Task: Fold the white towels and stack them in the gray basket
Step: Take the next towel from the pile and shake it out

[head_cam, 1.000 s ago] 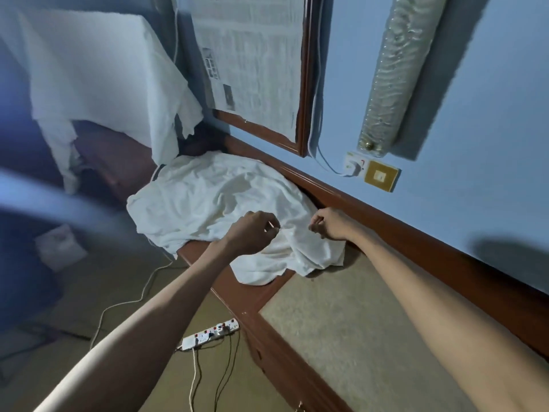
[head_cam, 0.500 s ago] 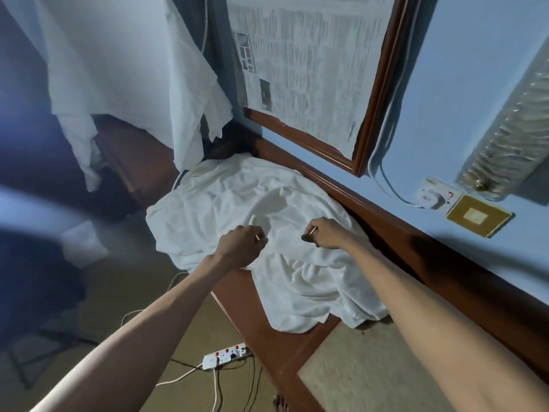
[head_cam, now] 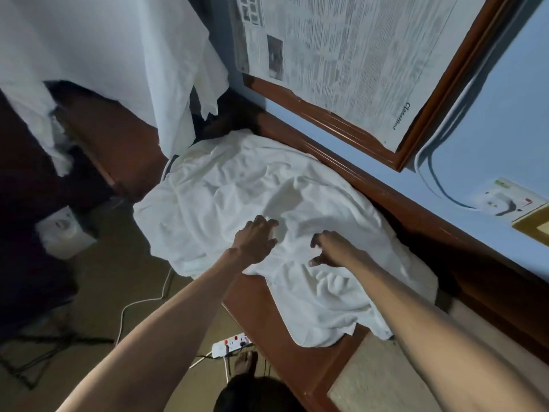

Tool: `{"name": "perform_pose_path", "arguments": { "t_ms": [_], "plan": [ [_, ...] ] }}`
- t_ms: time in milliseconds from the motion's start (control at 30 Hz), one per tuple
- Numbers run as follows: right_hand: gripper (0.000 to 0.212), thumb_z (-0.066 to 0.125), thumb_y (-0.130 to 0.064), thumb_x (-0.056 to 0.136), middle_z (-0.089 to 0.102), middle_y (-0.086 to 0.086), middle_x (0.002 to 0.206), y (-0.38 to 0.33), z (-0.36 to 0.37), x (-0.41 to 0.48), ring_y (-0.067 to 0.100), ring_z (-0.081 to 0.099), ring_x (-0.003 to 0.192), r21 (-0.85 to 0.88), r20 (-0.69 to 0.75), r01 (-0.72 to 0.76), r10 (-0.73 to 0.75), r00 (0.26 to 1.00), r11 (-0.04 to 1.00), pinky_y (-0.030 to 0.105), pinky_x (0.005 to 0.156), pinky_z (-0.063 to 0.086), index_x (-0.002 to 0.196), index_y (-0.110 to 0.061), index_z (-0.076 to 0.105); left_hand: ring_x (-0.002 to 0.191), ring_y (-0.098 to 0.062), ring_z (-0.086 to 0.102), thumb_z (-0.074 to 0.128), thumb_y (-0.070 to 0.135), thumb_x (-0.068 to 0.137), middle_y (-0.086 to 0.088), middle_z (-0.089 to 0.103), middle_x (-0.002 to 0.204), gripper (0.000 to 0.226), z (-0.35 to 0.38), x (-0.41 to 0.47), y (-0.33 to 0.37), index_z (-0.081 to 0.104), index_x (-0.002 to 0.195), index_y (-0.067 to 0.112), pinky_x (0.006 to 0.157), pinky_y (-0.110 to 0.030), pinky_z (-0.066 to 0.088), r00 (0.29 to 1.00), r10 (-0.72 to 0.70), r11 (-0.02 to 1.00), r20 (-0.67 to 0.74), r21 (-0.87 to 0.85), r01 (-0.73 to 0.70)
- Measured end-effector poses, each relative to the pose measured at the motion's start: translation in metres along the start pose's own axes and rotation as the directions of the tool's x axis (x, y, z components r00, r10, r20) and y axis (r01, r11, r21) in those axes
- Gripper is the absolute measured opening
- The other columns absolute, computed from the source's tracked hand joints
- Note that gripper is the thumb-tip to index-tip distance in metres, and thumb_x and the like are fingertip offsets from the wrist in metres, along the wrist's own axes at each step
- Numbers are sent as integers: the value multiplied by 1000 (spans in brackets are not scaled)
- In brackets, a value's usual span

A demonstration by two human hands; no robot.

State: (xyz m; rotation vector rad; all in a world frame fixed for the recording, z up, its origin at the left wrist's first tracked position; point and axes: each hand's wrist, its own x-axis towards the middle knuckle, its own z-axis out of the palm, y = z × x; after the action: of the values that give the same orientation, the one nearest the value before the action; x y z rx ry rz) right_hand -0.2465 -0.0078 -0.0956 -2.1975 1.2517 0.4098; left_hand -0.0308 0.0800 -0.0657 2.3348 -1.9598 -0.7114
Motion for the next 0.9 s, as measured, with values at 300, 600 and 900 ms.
{"name": "perform_pose_path", "arguments": {
  "t_ms": [300,600,900],
  "plan": [
    [47,93,-34,64,61,0,113,9,44,4,26,53,109,40,-269,-24,34,963,999,40,89,46,103,-16,73,146,-27,23,61,50,97,-2,30,156,59,22,71,-41,42,152,36,117,-42,23,949,290,886,123,341,-315],
    [15,76,-36,87,71,-13,81,-7,18,-2,7,67,82,577,-407,-90,381,830,812,30,74,48,79,-27,67,111,-26,56,54,50,96,0,64,115,31,-12,104,-54,74,104,27,94,-42,45,903,403,914,150,-4,-407],
    [15,66,-20,98,60,-7,76,-13,-83,-60,-3,53,66,767,-594,120,628,502,630,12,62,39,89,-9,64,67,-14,47,51,29,107,-2,60,80,21,-109,103,46,55,88,22,56,-27,36,890,455,656,18,-682,-322]
  ]
}}
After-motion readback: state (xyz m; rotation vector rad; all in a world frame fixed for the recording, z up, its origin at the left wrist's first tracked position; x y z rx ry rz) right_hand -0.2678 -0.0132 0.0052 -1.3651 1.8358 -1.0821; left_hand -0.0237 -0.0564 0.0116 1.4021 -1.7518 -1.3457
